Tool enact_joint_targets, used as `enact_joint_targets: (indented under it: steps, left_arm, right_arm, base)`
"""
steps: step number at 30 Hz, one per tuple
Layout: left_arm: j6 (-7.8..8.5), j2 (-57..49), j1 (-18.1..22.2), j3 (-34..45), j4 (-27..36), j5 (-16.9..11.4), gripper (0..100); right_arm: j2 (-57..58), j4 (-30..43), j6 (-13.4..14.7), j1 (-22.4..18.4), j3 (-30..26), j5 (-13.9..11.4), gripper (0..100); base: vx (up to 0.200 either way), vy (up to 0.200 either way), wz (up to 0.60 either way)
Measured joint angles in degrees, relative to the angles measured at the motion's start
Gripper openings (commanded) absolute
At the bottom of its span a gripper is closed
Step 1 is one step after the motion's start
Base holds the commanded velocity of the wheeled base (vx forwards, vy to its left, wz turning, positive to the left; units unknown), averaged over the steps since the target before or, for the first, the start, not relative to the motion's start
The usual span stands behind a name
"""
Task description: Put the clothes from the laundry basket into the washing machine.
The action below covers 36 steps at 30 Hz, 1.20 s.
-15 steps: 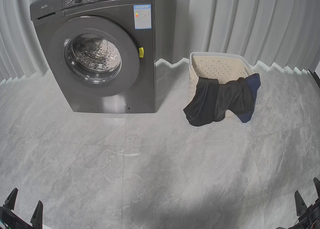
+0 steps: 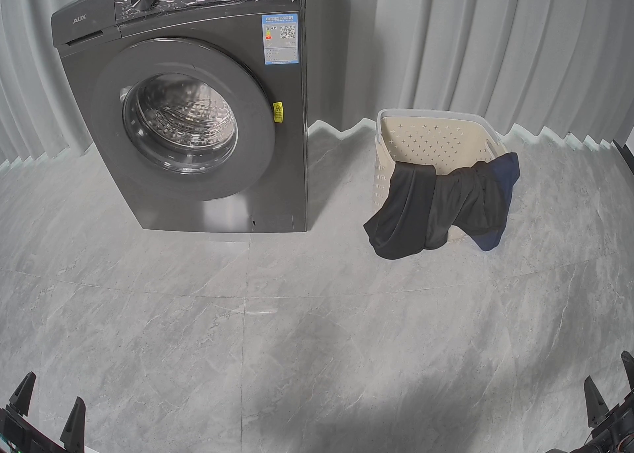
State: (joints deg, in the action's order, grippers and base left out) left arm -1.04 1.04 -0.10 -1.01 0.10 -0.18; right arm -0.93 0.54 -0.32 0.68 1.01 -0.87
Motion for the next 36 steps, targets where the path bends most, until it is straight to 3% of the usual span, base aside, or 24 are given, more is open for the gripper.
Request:
enact_joint_targets:
  steps: [3, 15, 36]
  left_arm:
    - [0.04, 0.00, 0.00, 0.00, 0.00, -0.04, 100]
    - [0.33, 0.00, 0.00, 0.00, 0.00, -0.17, 100]
    - [0.06, 0.00, 0.00, 0.00, -0.02, -0.13, 100]
  right_arm:
    - [0.00, 0.00, -0.01, 0.00, 0.00, -0.04, 100]
    - [0.00, 0.00, 0.00, 0.00, 0.00, -0.09, 100]
    - [0.00, 0.00, 0.00, 0.00, 0.00, -0.09, 100]
  base:
    - [0.200, 0.000, 0.00]
    - [0.000, 0.000, 0.00]
    - [0.000, -0.200, 0.00]
